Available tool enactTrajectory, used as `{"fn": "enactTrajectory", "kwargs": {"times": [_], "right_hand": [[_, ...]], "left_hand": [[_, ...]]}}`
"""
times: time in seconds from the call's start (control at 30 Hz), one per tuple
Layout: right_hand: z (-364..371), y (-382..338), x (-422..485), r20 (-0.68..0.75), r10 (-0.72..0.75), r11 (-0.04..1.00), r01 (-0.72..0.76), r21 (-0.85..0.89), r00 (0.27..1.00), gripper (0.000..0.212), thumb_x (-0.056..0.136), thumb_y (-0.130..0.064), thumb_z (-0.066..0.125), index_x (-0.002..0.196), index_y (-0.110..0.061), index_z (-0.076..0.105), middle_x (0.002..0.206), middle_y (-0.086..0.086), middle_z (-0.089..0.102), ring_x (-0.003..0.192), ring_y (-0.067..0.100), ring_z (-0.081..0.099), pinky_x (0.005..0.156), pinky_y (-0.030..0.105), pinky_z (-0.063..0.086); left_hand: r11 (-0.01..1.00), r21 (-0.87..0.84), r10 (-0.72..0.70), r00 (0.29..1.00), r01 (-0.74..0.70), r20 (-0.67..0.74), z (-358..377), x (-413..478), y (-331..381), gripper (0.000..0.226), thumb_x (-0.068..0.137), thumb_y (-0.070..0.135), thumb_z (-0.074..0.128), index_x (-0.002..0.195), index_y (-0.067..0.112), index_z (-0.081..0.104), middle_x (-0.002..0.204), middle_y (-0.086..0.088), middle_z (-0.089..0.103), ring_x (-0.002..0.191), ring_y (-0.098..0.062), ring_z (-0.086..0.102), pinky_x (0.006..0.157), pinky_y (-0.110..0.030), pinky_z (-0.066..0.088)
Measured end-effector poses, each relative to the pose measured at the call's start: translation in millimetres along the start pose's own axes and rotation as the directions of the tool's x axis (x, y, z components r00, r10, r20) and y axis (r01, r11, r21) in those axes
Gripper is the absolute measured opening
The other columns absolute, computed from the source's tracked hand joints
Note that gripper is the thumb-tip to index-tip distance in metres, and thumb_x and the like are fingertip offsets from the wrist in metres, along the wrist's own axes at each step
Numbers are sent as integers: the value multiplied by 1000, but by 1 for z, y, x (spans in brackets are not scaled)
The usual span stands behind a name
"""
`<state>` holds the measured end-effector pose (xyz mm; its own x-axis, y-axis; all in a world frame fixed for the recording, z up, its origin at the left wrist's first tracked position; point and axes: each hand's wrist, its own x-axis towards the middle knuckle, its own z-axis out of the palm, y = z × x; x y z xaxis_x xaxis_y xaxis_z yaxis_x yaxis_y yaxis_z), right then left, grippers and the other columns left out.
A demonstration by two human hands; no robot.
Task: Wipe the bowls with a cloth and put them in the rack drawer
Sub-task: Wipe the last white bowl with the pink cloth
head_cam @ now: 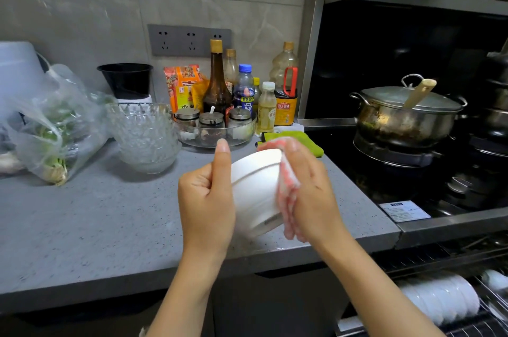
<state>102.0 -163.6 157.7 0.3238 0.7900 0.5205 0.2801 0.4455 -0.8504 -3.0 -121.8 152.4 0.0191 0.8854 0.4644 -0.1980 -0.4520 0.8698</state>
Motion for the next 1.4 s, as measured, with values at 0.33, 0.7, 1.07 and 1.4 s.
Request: {"fn": "enactTrajectory", "kwargs": {"times": [0.33, 0.7, 1.07, 1.4], "right_hand": [[-12, -2, -1, 32, 92, 977, -96, 192, 995, 70, 87, -51, 49, 62, 13, 35, 48, 38, 31, 31, 48, 31, 29, 37, 26], [-1, -6, -4, 58, -93, 995, 95, -24, 994, 64, 98, -21, 38, 34, -24, 42, 32, -2, 42, 27, 7, 39, 37, 9, 27], [11, 18, -16, -33, -379, 832, 325, -450, 925, 46, 100, -40, 30, 142, -26, 43, 146, -14, 43, 139, 7, 33, 111, 38, 33], [8, 6, -3, -122, -114, 993, 112, -24, 986, 37, 99, -38, 36, 109, -15, 64, 54, -10, 55, 51, 7, 57, 48, 23, 41]], "left_hand": [[985, -74, -145, 975, 159, 166, -20, 9, 2, 56, 91, 43, 44, 42, 15, 44, 39, 2, 46, 37, -8, 46, 40, -14, 35], [841, 414, 257, 931, -349, 261, -4, 13, 10, 60, 87, 60, 38, 51, 12, 36, 39, 2, 24, 41, -11, 21, 45, -32, 22], [953, -175, -267, 960, 249, -88, 3, 15, -7, 58, 96, 29, 51, 39, 20, 50, 41, 3, 51, 39, -12, 52, 42, -19, 39], [962, -159, -231, 972, 222, -42, 5, 9, -5, 48, 94, 35, 54, 59, 3, 53, 48, -5, 54, 45, -18, 57, 44, -22, 40]]}}
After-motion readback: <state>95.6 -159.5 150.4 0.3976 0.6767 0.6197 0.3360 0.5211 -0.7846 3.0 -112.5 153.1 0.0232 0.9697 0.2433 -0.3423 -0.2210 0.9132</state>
